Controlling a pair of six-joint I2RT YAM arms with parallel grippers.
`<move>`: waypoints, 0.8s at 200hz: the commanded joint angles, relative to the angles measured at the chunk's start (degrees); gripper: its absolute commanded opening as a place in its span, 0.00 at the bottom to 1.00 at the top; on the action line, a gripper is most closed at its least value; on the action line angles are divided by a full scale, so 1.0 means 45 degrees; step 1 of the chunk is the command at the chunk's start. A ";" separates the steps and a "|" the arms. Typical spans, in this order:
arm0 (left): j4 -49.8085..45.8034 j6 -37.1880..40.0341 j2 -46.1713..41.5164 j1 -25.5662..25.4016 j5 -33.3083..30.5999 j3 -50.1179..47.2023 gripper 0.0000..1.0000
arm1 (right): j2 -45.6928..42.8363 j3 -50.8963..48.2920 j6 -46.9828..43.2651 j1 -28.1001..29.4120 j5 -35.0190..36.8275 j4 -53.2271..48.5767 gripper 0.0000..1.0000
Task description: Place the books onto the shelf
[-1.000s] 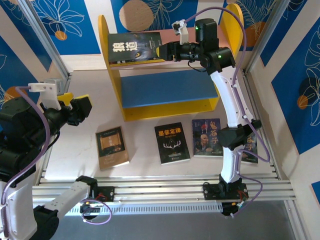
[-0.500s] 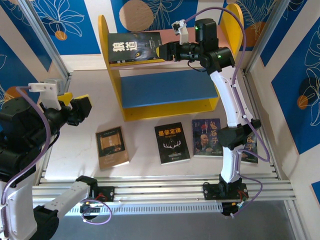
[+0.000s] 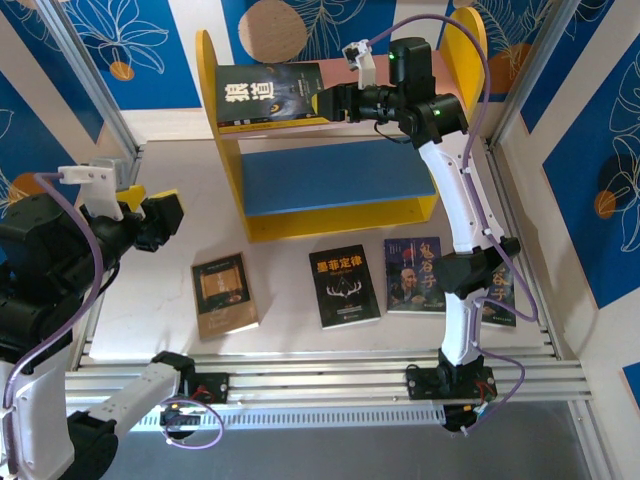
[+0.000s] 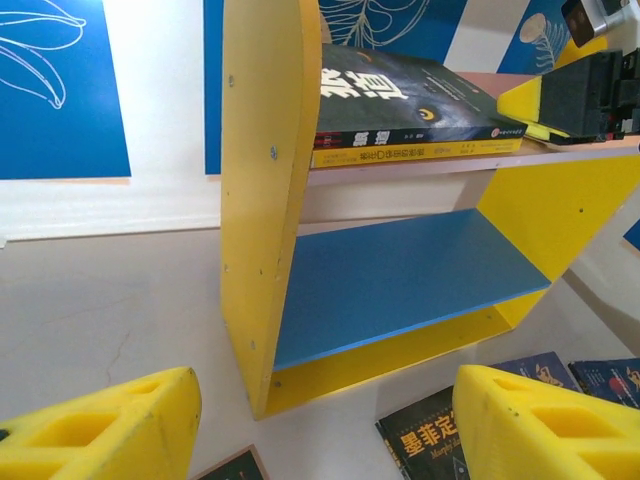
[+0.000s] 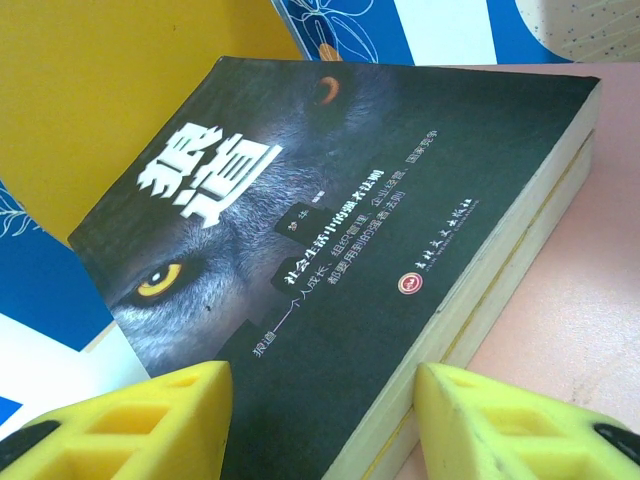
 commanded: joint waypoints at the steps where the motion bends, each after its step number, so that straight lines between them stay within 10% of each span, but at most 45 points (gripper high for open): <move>1: 0.0001 0.0209 -0.0180 0.0136 -0.0212 -0.0075 0.68 | 0.0338 0.0248 -0.0023 0.0602 -0.1108 0.0359 0.54; 160: 0.0255 0.0199 -0.0241 0.0136 -0.0410 -0.0592 0.68 | -0.0284 0.0139 0.0081 0.0026 -0.0923 0.0509 0.75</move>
